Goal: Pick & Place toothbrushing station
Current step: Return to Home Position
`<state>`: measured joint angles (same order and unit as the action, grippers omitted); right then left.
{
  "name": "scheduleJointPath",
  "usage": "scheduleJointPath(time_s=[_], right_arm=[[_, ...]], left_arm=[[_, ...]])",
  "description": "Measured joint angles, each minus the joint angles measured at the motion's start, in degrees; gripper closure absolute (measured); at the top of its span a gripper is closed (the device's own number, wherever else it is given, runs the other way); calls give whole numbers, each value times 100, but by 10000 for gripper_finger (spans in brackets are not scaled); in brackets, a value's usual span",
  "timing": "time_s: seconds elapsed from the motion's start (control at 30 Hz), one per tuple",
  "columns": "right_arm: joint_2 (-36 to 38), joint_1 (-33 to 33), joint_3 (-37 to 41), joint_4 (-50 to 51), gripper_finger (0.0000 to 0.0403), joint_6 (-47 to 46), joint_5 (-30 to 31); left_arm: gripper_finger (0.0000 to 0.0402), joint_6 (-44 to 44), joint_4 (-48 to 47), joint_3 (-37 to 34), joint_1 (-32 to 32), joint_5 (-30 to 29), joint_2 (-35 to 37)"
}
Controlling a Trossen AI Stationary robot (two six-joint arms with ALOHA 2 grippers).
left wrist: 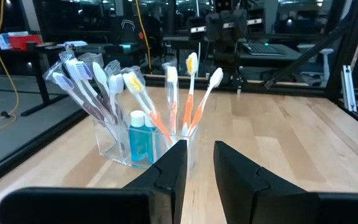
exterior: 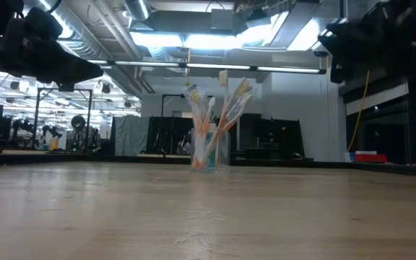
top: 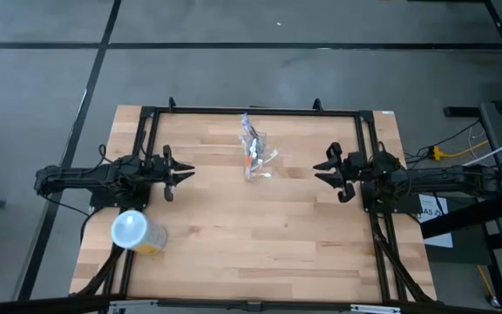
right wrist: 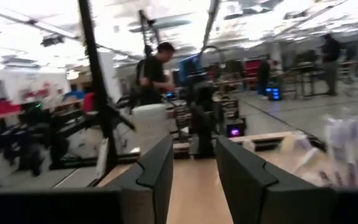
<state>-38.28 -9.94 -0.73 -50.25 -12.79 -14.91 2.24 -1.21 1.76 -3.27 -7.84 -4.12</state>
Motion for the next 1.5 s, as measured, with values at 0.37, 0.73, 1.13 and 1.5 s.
scheduleJointPath(time_s=[0.37, 0.73, 1.13, 1.5], right_arm=[[121, -138, -13, 146, 280, -295, -1298], [972, 827, -33, 816, 280, -429, 6], [2118, 1456, -15, 2386, 279, -9, 810], [2938, 1412, -15, 3787, 279, 194, 1338]], left_arm=[[327, 0, 1, 0, 0, 2, -2], [327, 0, 0, 0, 0, 2, -2], [327, 0, 6, 0, 0, 2, 0], [327, 0, 7, 0, 0, 2, -1]])
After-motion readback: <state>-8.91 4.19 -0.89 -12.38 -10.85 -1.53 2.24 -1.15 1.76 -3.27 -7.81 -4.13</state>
